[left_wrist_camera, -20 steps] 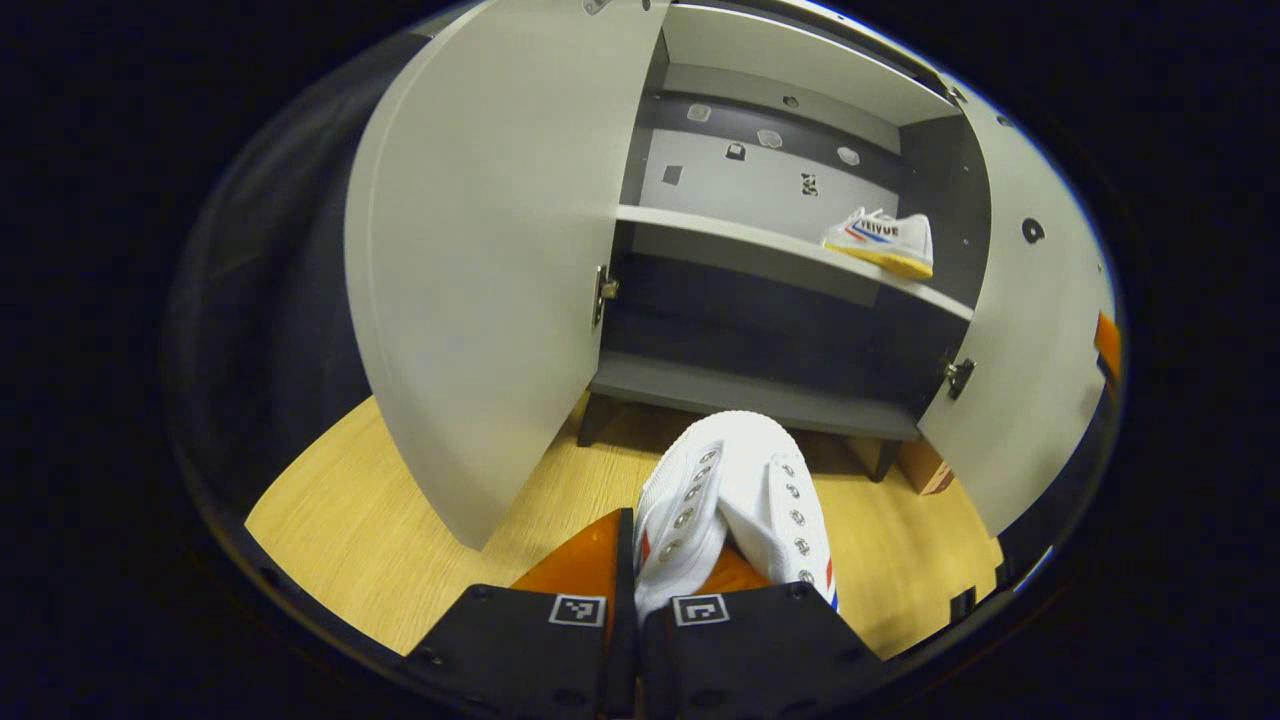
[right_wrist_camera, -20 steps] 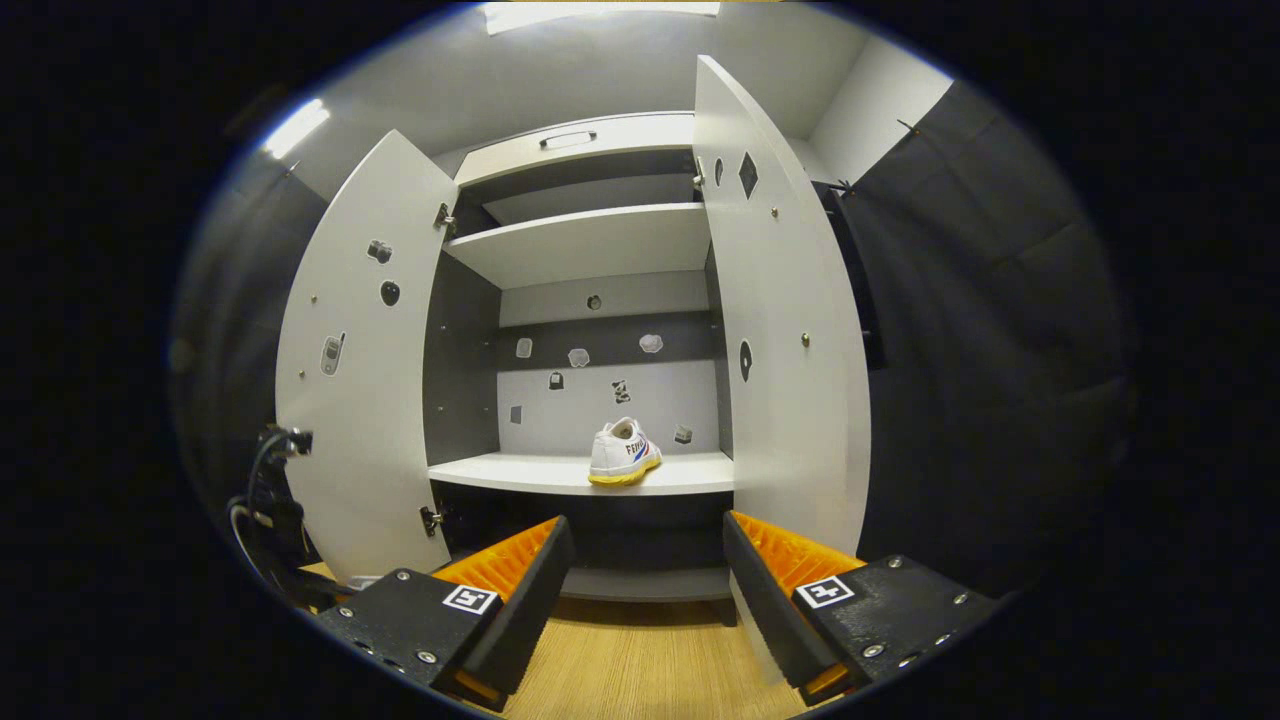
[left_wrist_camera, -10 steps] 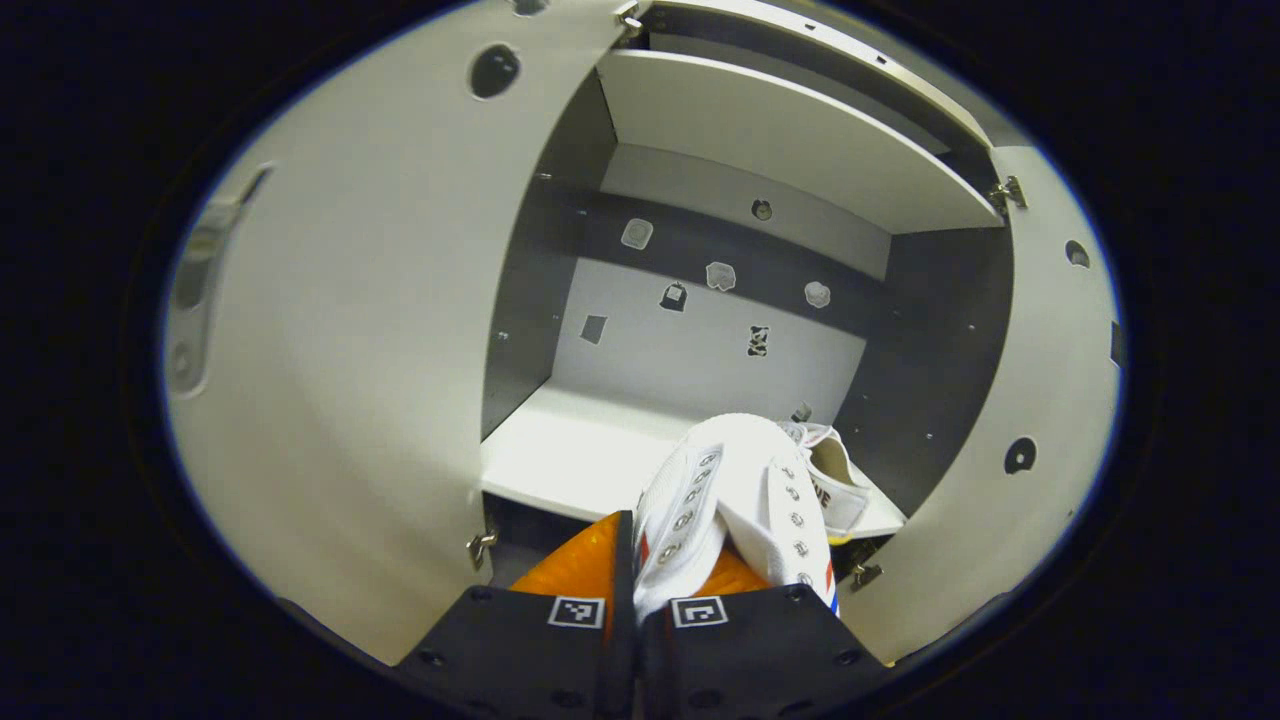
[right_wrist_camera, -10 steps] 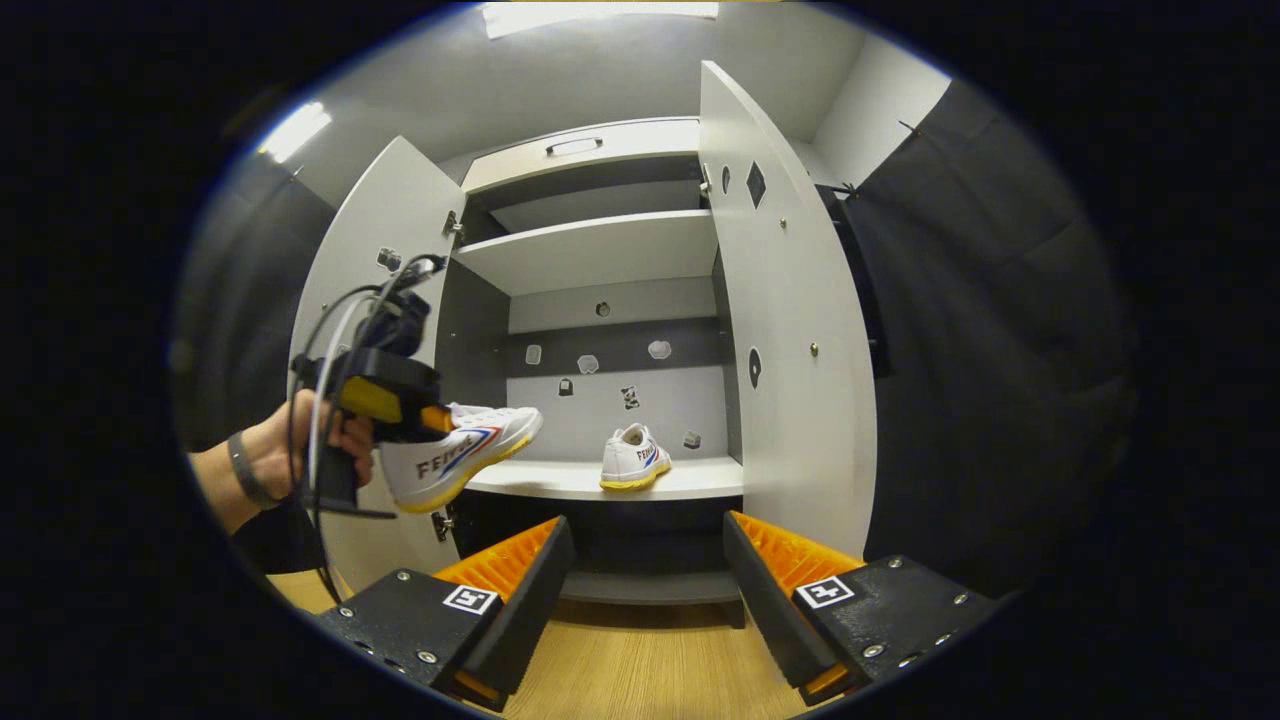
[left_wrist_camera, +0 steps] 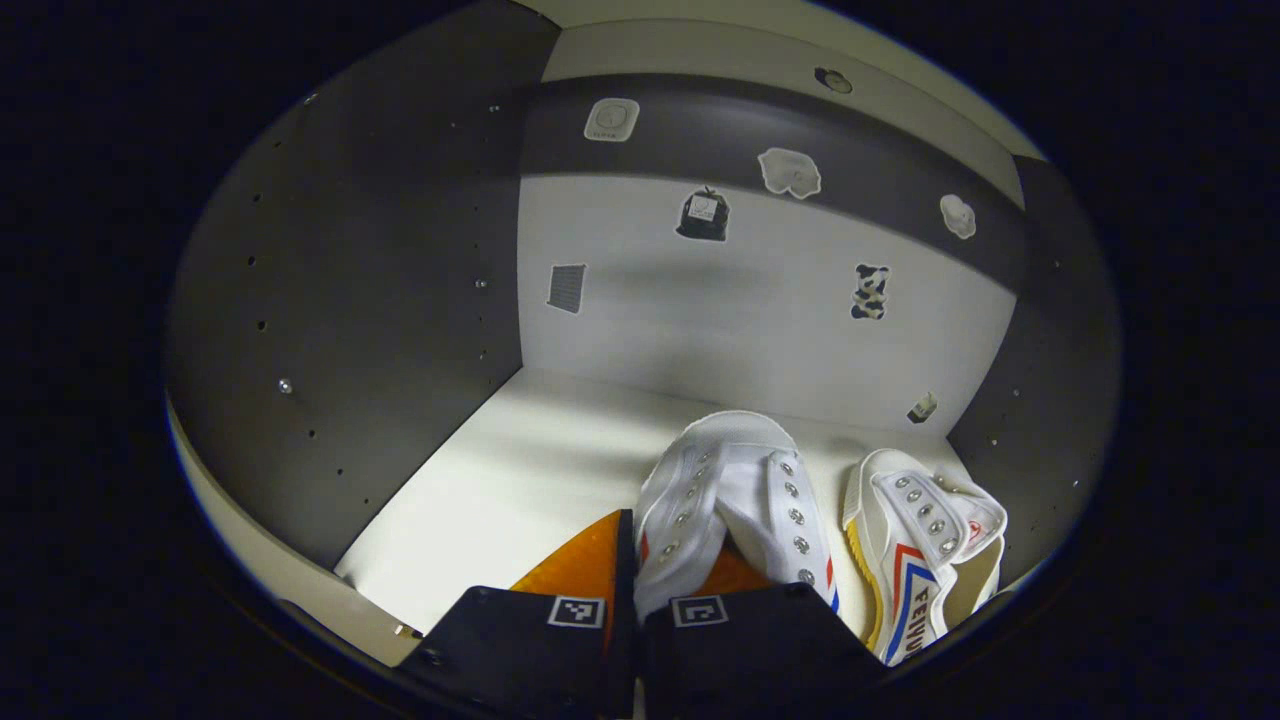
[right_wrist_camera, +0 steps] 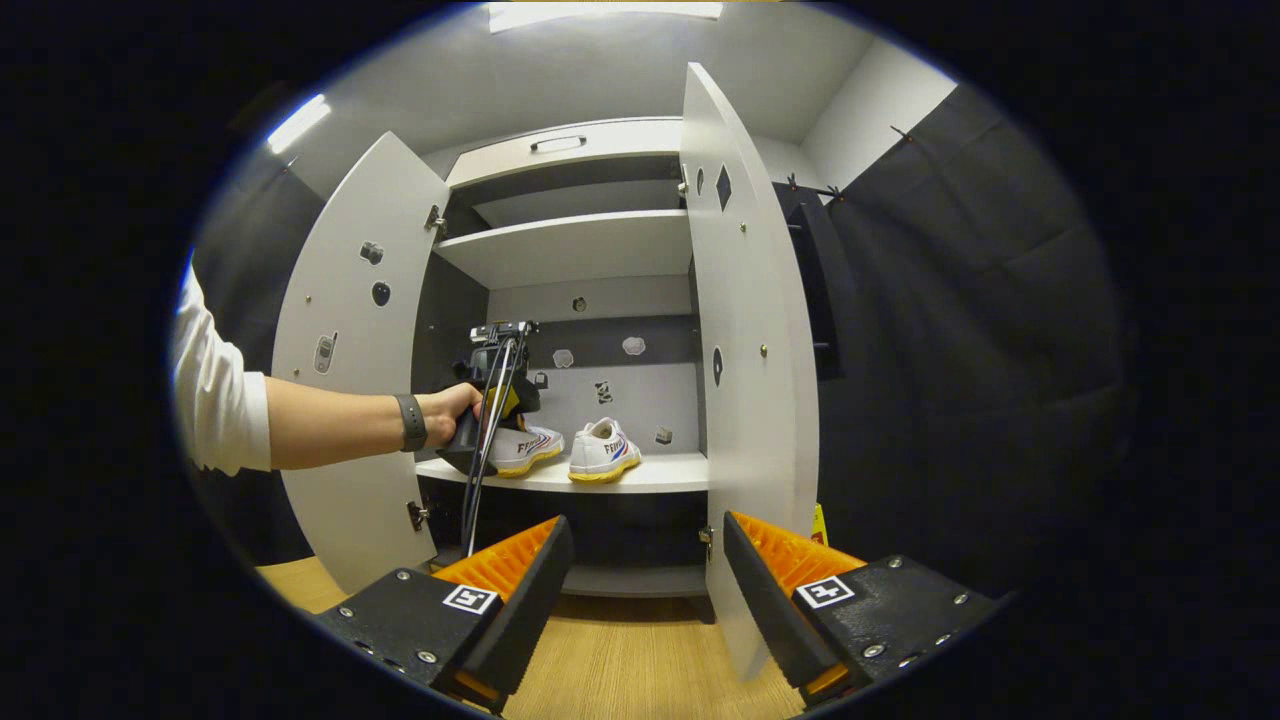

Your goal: Grab one shoe with the right hand and put it into the shoe cabinet, grab the other shoe with the left hand and put it into the shoe cabinet; then close the right door with the right hand and the left door with the left hand.

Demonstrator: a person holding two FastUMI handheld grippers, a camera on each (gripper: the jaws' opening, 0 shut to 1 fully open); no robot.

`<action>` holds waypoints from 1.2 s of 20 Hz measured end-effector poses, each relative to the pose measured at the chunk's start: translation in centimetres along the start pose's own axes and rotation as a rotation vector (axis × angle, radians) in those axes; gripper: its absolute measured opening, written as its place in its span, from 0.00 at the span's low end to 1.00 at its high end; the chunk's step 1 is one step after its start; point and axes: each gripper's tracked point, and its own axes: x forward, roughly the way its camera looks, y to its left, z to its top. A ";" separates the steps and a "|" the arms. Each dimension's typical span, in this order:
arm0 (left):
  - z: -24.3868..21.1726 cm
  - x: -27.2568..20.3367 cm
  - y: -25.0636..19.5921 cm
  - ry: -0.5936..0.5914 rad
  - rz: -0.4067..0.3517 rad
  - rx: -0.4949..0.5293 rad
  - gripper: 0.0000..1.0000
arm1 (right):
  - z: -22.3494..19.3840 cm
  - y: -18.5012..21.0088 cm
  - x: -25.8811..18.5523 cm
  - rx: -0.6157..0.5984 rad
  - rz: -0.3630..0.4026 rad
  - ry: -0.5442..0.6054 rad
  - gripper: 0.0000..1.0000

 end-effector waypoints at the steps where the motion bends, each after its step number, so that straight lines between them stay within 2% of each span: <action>1: 0.0 -0.1 0.0 -0.001 0.003 0.003 0.10 | -0.1 -0.3 0.1 0.004 -0.008 0.004 0.93; 4: 0.2 0.1 0.0 0.001 -0.012 0.013 0.10 | -0.6 -0.7 0.6 0.031 -0.013 0.018 0.93; 7: 0.1 -0.2 -0.6 0.004 -0.055 0.001 0.22 | -0.6 -0.5 1.2 0.051 -0.002 0.021 0.93; 12: 0.4 -2.0 0.2 -0.023 -0.073 0.031 0.53 | -0.4 0.5 1.5 0.054 0.026 0.008 0.93; 15: 0.8 -4.0 1.2 -0.094 -0.066 0.064 0.82 | -0.6 1.4 1.6 0.073 0.049 0.012 0.93; 17: 0.6 -5.8 1.5 -0.136 -0.082 0.076 0.95 | -0.6 1.9 1.7 0.085 0.066 0.013 0.93; 20: 0.7 -9.2 1.2 -0.225 -0.171 0.036 0.98 | -0.5 2.6 1.6 0.090 0.081 0.014 0.93; 24: 0.9 -14.5 2.3 -0.324 -0.232 0.028 0.98 | -0.2 3.3 1.3 0.089 0.102 0.014 0.92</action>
